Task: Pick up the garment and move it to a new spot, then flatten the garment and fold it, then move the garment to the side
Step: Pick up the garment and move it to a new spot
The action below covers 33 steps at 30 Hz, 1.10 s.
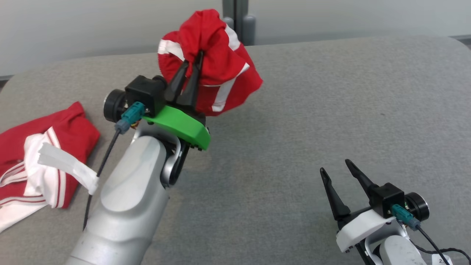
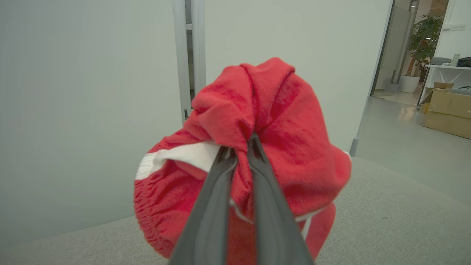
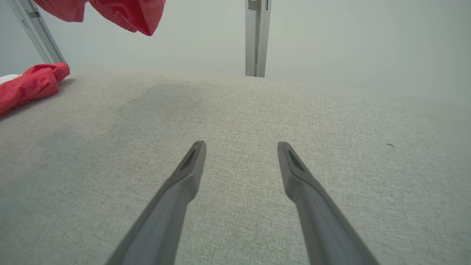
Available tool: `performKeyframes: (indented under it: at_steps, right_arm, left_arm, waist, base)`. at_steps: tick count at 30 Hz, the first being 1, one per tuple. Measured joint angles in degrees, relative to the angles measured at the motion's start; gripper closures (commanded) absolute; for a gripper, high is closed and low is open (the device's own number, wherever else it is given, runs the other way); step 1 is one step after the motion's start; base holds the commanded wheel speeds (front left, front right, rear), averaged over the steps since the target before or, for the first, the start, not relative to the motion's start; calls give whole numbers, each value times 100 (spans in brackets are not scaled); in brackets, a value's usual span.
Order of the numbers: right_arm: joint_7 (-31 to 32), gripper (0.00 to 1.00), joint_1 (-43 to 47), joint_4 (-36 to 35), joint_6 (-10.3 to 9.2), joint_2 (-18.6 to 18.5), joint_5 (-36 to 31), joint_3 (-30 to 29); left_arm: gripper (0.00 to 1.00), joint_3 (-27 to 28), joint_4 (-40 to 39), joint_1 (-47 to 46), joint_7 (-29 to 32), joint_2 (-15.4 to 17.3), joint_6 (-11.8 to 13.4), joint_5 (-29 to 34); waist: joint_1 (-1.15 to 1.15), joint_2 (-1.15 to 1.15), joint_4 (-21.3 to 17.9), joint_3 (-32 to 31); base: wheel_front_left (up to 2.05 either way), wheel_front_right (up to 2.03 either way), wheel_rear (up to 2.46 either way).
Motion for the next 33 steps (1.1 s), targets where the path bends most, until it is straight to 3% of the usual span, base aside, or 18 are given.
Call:
performKeyframes:
  at_steps: [3, 4, 5, 6, 10, 14, 24, 33]
  right_arm:
    - [0, 0, -25, -29, 0, 4, 24, 10]
    - [0, 0, -27, -34, 0, 2, 37, -8]
    - [0, 0, -27, -41, 0, 2, 59, -24]
    - [0, 0, -26, -54, 0, 0, 83, -57]
    - [0, 0, -24, -82, 0, 1, 105, -100]
    - [0, 0, -19, -104, 0, -2, 129, -187]
    - [0, 0, 16, -101, 1, 3, 127, -249]
    - [0, 0, 234, 21, 0, 4, 148, -256]
  left_arm:
    - [100, -111, 78, 146, 0, -105, -23, -1]
    - [75, -130, 105, 205, 0, -134, -22, -1]
    - [7, -142, 151, 258, 0, -159, -14, -1]
    - [0, -171, 214, 336, 0, -180, -3, 10]
    - [0, -78, 314, 670, 0, -212, 113, 67]
    - [0, 221, 312, 1012, -1, -216, 165, 159]
    - [0, 1411, -219, 2127, -9, -11, 278, 645]
    - [0, 2253, -882, 3537, -9, -44, 105, 1222]
  waist:
    - [0, 0, -334, 37]
    - [0, 0, -450, 55]
    - [0, 0, -536, 71]
    - [0, 0, -641, 92]
    - [0, 0, -960, 193]
    - [0, 0, -1042, 301]
    - [0, 0, -646, 173]
    - [0, 0, -279, -229]
  base:
    - [0, 0, 0]
    - [0, 0, 0]
    - [0, 0, 0]
    - [0, 0, 0]
    - [0, 0, 0]
    - [0, 0, 0]
    - [0, 0, 0]
    - [0, 0, 0]
